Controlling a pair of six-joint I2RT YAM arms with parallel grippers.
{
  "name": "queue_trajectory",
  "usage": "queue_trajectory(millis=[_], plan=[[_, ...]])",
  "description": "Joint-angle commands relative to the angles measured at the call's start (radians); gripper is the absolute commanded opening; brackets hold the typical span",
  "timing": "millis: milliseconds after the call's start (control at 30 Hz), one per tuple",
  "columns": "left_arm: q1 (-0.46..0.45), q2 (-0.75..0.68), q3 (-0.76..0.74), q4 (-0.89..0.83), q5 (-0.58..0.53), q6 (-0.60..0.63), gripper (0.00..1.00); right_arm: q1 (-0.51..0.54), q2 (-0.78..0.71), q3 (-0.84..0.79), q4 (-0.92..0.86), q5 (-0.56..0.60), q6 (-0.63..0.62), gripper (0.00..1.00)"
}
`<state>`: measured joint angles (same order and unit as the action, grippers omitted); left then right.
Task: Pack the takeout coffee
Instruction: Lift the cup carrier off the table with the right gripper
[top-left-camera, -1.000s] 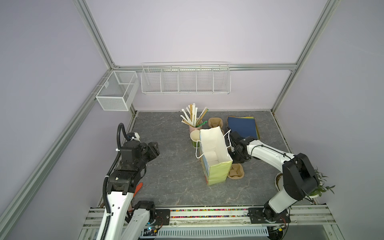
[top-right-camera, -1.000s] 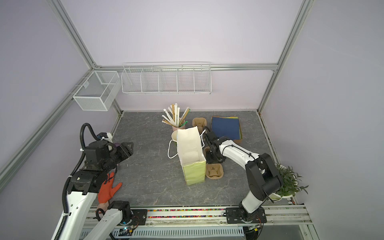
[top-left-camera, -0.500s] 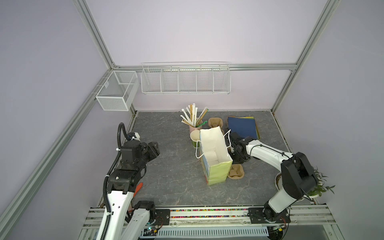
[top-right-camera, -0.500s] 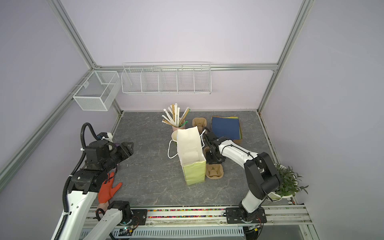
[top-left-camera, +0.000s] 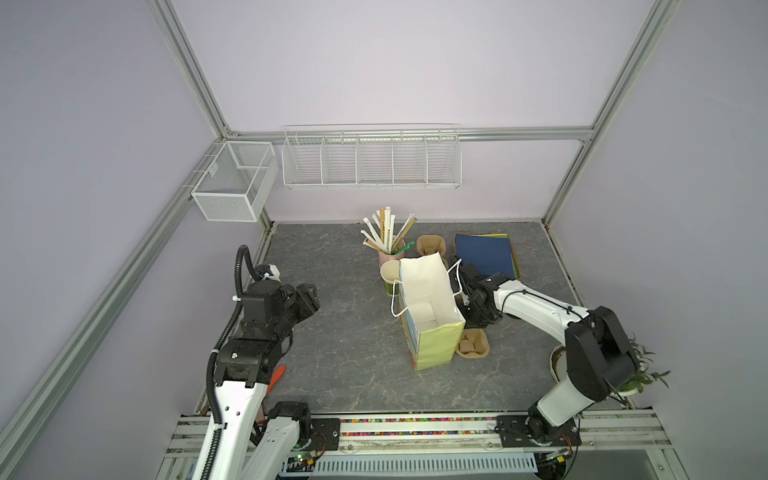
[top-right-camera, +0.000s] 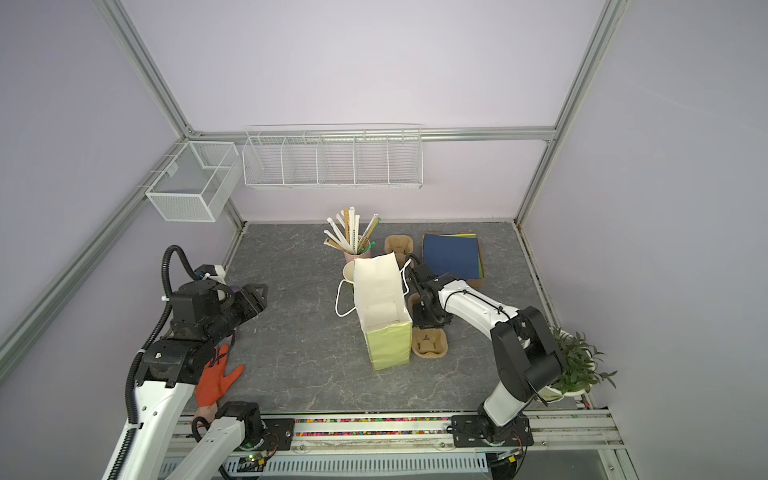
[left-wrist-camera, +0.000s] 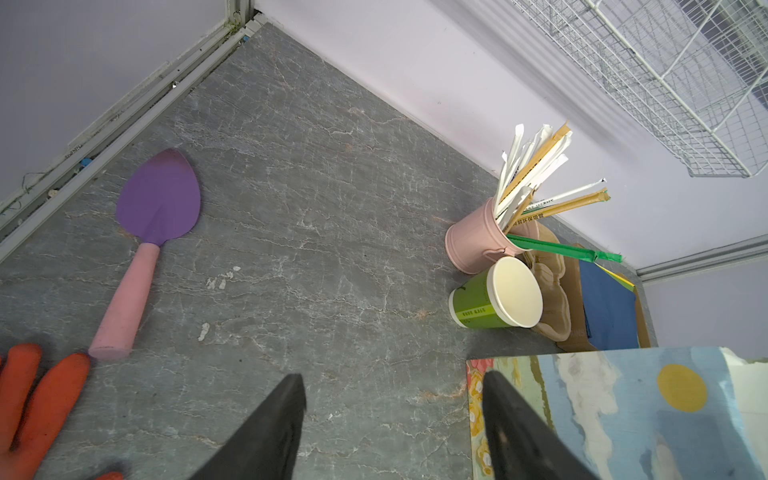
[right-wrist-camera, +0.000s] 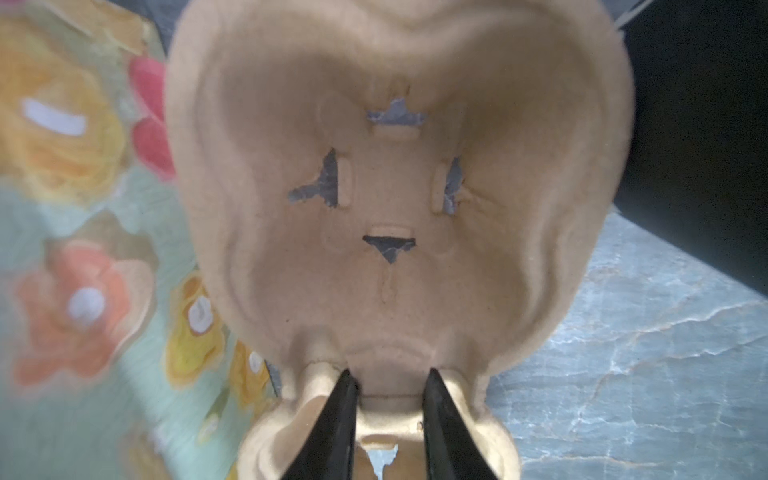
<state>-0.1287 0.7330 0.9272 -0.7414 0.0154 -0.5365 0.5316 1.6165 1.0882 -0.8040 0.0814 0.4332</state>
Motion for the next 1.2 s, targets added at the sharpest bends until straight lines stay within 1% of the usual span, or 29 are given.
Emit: queue_trajectory(millis=[0,200,433,533,667,900,1167], plan=[[0.006,-0.003,0.002,-0.007,-0.012,0.026,0.68,0.004,-0.09,0.002,-0.055,0.005,0.008,0.28],[0.006,-0.002,0.002,-0.007,-0.009,0.026,0.68,0.019,-0.23,0.027,-0.138,0.052,0.019,0.28],[0.006,-0.001,0.001,-0.006,-0.007,0.024,0.68,0.024,-0.425,0.097,-0.258,0.107,0.027,0.27],[0.006,0.0,0.001,-0.006,-0.006,0.025,0.68,0.029,-0.491,0.142,-0.289,0.11,0.025,0.27],[0.006,0.002,0.001,-0.006,-0.004,0.024,0.68,0.052,-0.552,0.218,-0.315,0.083,0.019,0.27],[0.006,0.006,0.001,-0.004,-0.004,0.025,0.68,0.117,-0.585,0.418,-0.355,0.101,0.016,0.27],[0.006,0.008,-0.001,-0.004,-0.001,0.024,0.69,0.252,-0.476,0.718,-0.38,0.109,0.018,0.27]])
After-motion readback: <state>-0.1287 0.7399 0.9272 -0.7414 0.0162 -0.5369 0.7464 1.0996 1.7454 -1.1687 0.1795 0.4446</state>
